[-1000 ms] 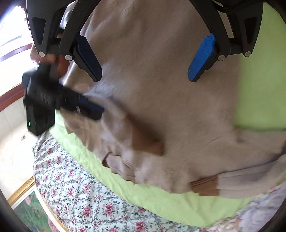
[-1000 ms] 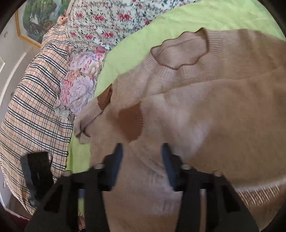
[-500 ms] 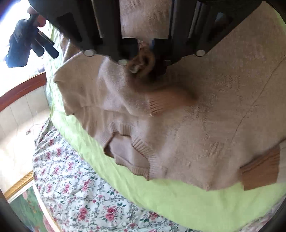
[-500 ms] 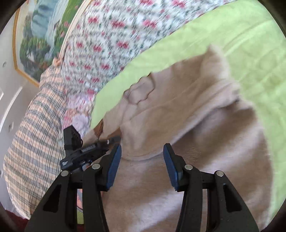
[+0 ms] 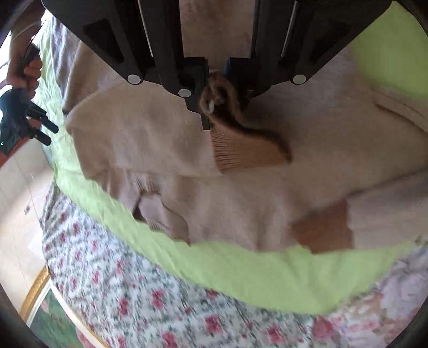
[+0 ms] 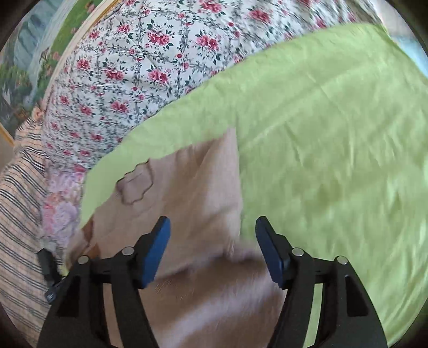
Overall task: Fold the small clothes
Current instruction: 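Fold the held sleeve across the sweater body with the right gripper, then release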
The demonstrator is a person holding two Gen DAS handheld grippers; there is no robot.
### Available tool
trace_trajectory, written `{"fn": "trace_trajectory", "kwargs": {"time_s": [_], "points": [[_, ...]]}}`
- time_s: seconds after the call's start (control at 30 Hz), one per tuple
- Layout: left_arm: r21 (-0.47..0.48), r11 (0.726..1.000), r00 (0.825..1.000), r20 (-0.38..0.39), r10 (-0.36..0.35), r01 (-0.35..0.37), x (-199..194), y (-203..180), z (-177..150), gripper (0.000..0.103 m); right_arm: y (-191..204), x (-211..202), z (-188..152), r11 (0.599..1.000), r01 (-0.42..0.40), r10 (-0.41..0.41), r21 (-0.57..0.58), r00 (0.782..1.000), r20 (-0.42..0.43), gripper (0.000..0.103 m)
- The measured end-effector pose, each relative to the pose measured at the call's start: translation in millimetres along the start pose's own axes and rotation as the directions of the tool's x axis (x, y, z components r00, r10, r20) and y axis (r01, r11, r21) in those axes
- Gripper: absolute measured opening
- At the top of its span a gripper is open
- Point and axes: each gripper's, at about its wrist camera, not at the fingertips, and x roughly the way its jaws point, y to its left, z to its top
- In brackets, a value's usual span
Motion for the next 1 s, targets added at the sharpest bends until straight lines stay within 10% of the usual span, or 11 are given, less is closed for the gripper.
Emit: {"fn": "trace_trajectory", "kwargs": {"time_s": [0.27, 0.3, 0.33, 0.8, 0.9, 1.0], "points": [[0.012, 1.0, 1.0, -0.01, 0.0, 0.0, 0.0, -0.3, -11.0, 0.006, 12.8, 82.7, 12.4, 0.994, 0.023, -0.047, -0.105, 0.971, -0.236, 0.07], [0.008, 1.0, 1.0, -0.013, -0.002, 0.002, 1.2, -1.3, -12.7, 0.006, 16.2, 86.3, 11.8, 0.99, 0.016, -0.052, -0.143, 0.967, -0.25, 0.019], [0.015, 1.0, 1.0, -0.014, -0.006, 0.006, 2.4, -3.8, -14.1, 0.006, 18.5, 80.5, 16.5, 0.984, 0.029, -0.068, -0.177, 0.972, -0.223, 0.014], [0.091, 0.995, 0.999, -0.01, 0.031, -0.03, 7.2, -21.9, -20.0, 0.006, 9.1, 28.4, 15.4, 0.966, 0.16, -0.167, -0.204, 0.986, -0.018, 0.032], [0.084, 0.996, 0.999, -0.017, 0.035, -0.034, 9.1, -19.0, -20.8, 0.006, 29.4, 37.3, 4.9, 0.965, 0.033, -0.058, -0.259, 0.994, -0.09, 0.032], [0.098, 0.994, 0.999, -0.03, 0.044, -0.041, 9.1, -21.4, -21.6, 0.008, 16.3, 66.9, -11.5, 0.951, 0.137, -0.19, -0.278, 0.966, -0.174, 0.03]]}}
